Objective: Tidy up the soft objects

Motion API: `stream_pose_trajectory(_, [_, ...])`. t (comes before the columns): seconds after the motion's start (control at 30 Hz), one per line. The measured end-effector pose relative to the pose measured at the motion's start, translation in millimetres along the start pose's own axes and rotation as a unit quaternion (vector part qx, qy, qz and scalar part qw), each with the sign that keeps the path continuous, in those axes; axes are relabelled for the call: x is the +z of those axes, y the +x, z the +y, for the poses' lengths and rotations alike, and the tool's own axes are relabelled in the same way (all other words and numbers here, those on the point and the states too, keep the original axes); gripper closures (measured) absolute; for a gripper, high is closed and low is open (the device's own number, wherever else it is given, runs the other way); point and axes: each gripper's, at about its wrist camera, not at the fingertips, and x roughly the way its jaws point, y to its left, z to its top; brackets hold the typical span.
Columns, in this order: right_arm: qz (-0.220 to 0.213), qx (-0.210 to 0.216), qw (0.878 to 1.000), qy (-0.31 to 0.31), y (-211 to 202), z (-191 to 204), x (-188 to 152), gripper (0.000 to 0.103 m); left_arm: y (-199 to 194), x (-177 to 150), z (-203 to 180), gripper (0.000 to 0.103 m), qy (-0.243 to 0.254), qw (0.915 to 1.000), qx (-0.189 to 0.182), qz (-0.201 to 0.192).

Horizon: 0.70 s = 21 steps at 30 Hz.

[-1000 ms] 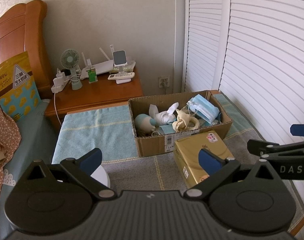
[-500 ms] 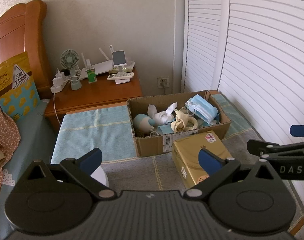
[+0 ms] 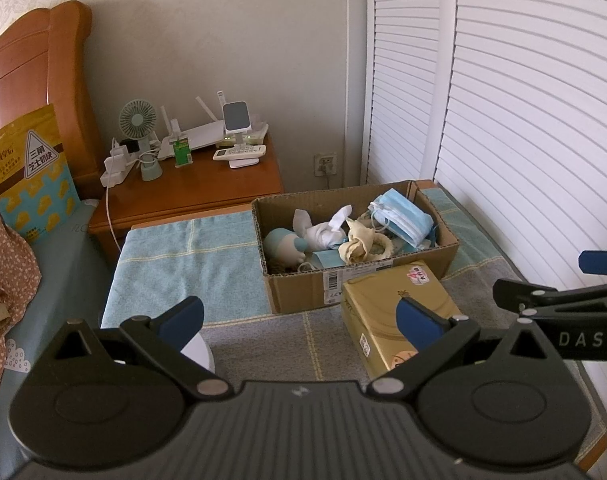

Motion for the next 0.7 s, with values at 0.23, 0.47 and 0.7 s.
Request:
stream_pose_trajectory(0.23, [0.000,0.000,1.000,0.001,-0.2,-0.9,-0.3,0.000,-0.4,-0.5,-0.7,0.001,0.000,1.0000,0.000,0.000])
stream_pose_trajectory(0.47, [0.000,0.000,1.000,0.002,-1.0,-1.6,-0.4,0.000,-0.9,-0.7,-2.6,0.001,0.001,1.0000,0.000,-0.001])
stream_pose_trajectory(0.7, [-0.002,-0.002,1.000,0.001,-2.2,-1.4,-1.0,0.000,-1.3,-0.6,-2.8,0.001,0.001,1.0000,0.000,-0.001])
